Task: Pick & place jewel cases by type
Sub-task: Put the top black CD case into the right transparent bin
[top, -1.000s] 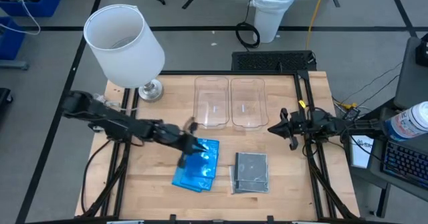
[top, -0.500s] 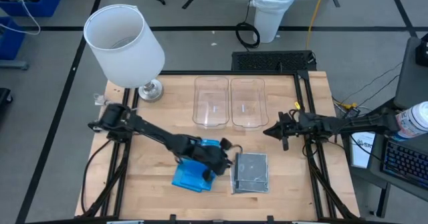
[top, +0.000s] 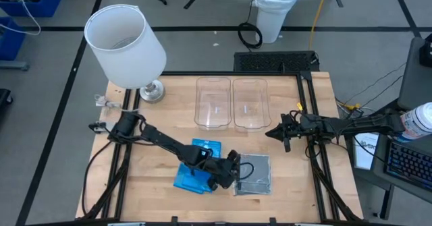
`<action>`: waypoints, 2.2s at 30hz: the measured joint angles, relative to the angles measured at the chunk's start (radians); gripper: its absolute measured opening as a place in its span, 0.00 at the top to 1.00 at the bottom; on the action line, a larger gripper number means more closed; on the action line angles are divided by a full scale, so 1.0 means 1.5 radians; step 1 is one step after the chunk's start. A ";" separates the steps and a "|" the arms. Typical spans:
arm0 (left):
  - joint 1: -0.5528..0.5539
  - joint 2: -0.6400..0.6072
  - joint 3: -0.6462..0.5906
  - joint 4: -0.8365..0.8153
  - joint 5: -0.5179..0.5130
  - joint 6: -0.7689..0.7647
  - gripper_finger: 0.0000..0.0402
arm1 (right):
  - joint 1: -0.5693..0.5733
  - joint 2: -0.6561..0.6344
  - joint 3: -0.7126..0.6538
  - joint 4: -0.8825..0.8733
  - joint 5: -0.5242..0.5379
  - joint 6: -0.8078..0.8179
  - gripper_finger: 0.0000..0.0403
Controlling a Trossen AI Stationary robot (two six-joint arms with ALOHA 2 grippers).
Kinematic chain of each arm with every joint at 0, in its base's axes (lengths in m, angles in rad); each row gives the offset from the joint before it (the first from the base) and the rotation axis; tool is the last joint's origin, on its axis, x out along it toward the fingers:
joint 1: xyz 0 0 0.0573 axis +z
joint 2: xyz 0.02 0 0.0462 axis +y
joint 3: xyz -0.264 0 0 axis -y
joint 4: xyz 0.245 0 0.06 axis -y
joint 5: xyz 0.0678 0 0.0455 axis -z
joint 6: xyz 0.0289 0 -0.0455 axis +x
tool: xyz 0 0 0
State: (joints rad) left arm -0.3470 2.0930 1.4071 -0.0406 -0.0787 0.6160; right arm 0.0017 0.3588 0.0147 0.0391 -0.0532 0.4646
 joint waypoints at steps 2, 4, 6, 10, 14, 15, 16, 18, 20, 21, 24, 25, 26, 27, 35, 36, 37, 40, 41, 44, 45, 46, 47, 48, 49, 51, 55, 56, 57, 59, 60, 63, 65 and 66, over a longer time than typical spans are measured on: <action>-0.007 0.002 0.000 0.015 0.011 -0.015 0.45 | 0.000 0.000 0.000 0.000 0.000 0.007 1.00; -0.012 0.012 0.001 0.047 0.017 -0.036 0.45 | 0.000 0.000 0.000 0.000 0.000 0.013 1.00; -0.018 0.017 -0.001 0.056 0.007 -0.056 0.46 | 0.000 0.000 0.000 0.000 0.000 0.014 1.00; -0.021 0.018 0.000 0.083 -0.018 -0.092 0.46 | 0.000 0.001 0.000 0.002 0.000 0.018 1.00; -0.023 0.018 0.000 0.082 -0.018 -0.141 0.47 | 0.000 0.000 0.001 0.006 -0.006 0.063 1.00; -0.023 0.018 0.000 0.087 -0.018 -0.160 0.47 | 0.000 0.000 0.006 0.004 -0.014 0.076 1.00; -0.023 0.018 0.000 0.094 -0.018 -0.179 0.48 | 0.001 0.001 0.017 -0.003 -0.017 0.079 1.00; -0.024 0.018 0.000 0.100 -0.019 -0.203 0.50 | 0.018 0.010 0.039 -0.030 0.000 0.069 1.00; -0.024 0.018 0.000 0.100 -0.020 -0.204 0.53 | 0.049 0.028 0.066 -0.061 0.030 0.050 1.00; -0.024 0.018 0.000 0.099 -0.025 -0.204 0.54 | 0.067 0.038 0.079 -0.065 0.037 0.038 1.00; -0.027 0.018 0.000 0.099 -0.048 -0.208 0.59 | 0.126 0.073 0.151 -0.093 0.076 0.015 1.00; -0.027 0.018 0.000 0.097 -0.053 -0.208 0.60 | 0.147 0.085 0.177 -0.121 0.099 0.012 1.00; -0.028 0.018 0.000 0.094 -0.054 -0.207 0.61 | 0.168 0.101 0.204 -0.160 0.124 0.010 1.00; -0.029 0.018 0.000 0.092 -0.054 -0.207 0.63 | 0.188 0.118 0.231 -0.206 0.149 0.012 1.00; -0.036 0.018 -0.001 0.096 -0.121 -0.215 0.72 | 0.308 0.306 0.434 -0.523 0.189 0.153 1.00; -0.036 0.018 -0.001 0.098 -0.126 -0.215 0.74 | 0.317 0.332 0.443 -0.521 0.181 0.160 1.00; -0.036 0.018 -0.001 0.099 -0.128 -0.215 0.76 | 0.323 0.354 0.448 -0.516 0.169 0.164 1.00; -0.037 0.018 0.003 0.093 -0.129 -0.216 0.84 | 0.333 0.417 0.452 -0.495 0.116 0.152 1.00; -0.039 0.018 0.007 0.088 -0.129 -0.216 0.87 | 0.333 0.434 0.451 -0.497 0.099 0.147 1.00; -0.045 0.018 0.023 0.064 -0.133 -0.221 0.96 | 0.332 0.466 0.451 -0.493 0.057 0.141 1.00; -0.049 0.018 0.028 0.053 -0.137 -0.222 0.98 | 0.332 0.474 0.451 -0.484 0.052 0.144 1.00; -0.052 0.018 0.031 0.045 -0.141 -0.223 0.98 | 0.330 0.480 0.451 -0.473 0.051 0.150 1.00; -0.056 0.018 0.034 0.037 -0.141 -0.222 0.98 | 0.327 0.484 0.451 -0.458 0.050 0.153 1.00; -0.060 0.018 0.035 0.033 -0.141 -0.220 0.97 | 0.324 0.486 0.451 -0.439 0.050 0.154 0.99; -0.062 0.018 0.035 0.031 -0.140 -0.216 0.97 | 0.320 0.487 0.451 -0.423 0.050 0.154 0.98; -0.066 0.018 0.035 0.022 -0.140 -0.213 0.97 | 0.308 0.487 0.451 -0.404 0.057 0.154 0.95; -0.066 0.018 0.035 0.008 -0.140 -0.213 0.99 | 0.286 0.487 0.451 -0.395 0.083 0.159 0.85; -0.066 0.018 0.035 0.007 -0.140 -0.213 0.99 | 0.282 0.487 0.449 -0.393 0.087 0.163 0.82; -0.066 0.018 0.035 0.008 -0.140 -0.213 0.98 | 0.277 0.487 0.445 -0.386 0.087 0.168 0.78; -0.066 0.018 0.035 0.009 -0.140 -0.209 0.97 | 0.269 0.487 0.436 -0.389 0.085 0.171 0.72; -0.066 0.018 0.035 0.012 -0.140 -0.207 0.96 | 0.265 0.487 0.433 -0.393 0.086 0.171 0.70; -0.066 0.020 0.035 0.014 -0.144 -0.197 0.95 | 0.260 0.487 0.419 -0.385 0.084 0.175 0.65; -0.066 0.021 0.035 0.013 -0.143 -0.190 0.95 | 0.261 0.487 0.411 -0.382 0.079 0.182 0.64; -0.066 0.021 0.035 0.012 -0.140 -0.190 0.95 | 0.261 0.487 0.408 -0.378 0.073 0.183 0.63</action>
State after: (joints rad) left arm -0.4465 2.1239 1.4601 -0.0220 -0.2893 0.3309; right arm 0.3927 1.0889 0.6263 -0.5285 0.0563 0.7395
